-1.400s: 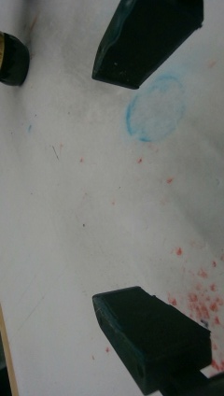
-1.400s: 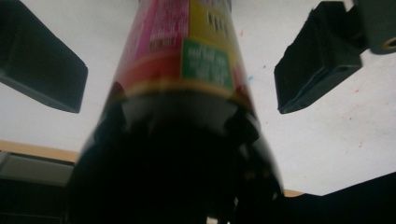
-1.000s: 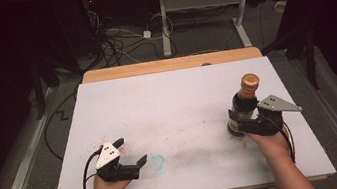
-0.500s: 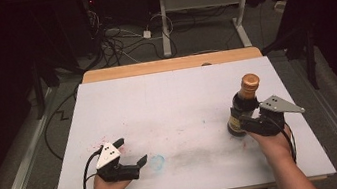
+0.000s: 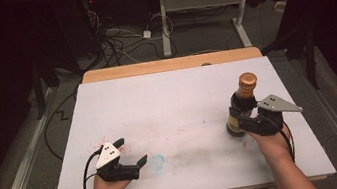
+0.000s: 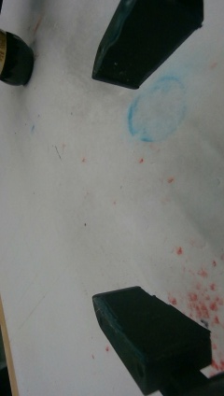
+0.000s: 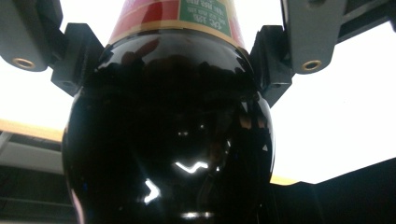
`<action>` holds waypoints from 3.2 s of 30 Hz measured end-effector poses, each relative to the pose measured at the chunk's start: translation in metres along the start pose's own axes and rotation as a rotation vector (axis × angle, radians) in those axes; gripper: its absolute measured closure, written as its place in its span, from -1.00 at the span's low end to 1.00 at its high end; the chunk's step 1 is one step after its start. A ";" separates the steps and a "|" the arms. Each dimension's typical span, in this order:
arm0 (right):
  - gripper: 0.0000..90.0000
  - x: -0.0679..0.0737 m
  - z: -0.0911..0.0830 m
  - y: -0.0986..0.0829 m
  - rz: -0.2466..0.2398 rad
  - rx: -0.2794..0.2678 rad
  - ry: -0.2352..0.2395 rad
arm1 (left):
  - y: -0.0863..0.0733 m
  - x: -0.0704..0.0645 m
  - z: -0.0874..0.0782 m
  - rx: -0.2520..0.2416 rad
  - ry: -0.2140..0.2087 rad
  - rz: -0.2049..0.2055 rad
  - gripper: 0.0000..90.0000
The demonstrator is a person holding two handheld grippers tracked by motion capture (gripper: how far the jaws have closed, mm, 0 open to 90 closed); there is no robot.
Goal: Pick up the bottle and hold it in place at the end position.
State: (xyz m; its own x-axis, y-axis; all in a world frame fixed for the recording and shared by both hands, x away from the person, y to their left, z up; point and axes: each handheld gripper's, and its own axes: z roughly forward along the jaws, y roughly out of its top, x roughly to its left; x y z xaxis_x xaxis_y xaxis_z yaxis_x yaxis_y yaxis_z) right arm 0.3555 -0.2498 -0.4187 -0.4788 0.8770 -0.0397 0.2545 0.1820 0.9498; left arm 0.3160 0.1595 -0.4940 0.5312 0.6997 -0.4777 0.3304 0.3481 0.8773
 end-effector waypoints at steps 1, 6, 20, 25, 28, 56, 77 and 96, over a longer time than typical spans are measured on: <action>-0.27 0.000 0.000 0.000 0.000 0.000 0.000 | 0.000 0.000 0.000 0.000 0.000 0.000 -1.00; -0.27 0.011 0.006 0.014 -0.029 -0.010 0.023 | 0.000 0.000 0.000 0.000 0.000 0.000 -1.00; -0.27 0.051 0.062 0.042 -0.056 -0.019 0.110 | 0.000 0.000 -0.001 -0.002 -0.006 0.000 -1.00; -0.27 0.067 0.084 0.049 -0.071 -0.020 0.137 | 0.000 0.000 -0.001 -0.005 -0.009 -0.003 -1.00; -0.27 0.072 0.093 0.051 -0.072 -0.019 0.144 | 0.000 0.000 -0.001 -0.006 -0.010 0.001 -1.00; -0.29 0.093 0.149 0.047 -0.050 0.008 0.172 | 0.001 0.000 -0.003 -0.009 -0.026 -0.005 -1.00; -0.36 0.093 0.148 0.043 -0.057 -0.003 0.184 | 0.003 0.009 -0.011 0.115 -0.030 0.122 -1.00; -0.99 0.083 0.128 0.044 -0.048 0.032 0.210 | 0.003 0.007 -0.008 0.092 -0.044 0.075 -1.00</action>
State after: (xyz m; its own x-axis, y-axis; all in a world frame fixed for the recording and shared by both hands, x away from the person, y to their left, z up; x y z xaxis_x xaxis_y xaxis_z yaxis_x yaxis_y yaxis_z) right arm 0.4344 -0.1122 -0.4198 -0.6550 0.7554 -0.0161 0.2517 0.2382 0.9380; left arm 0.3142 0.1708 -0.4947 0.5898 0.6932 -0.4144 0.3573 0.2361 0.9036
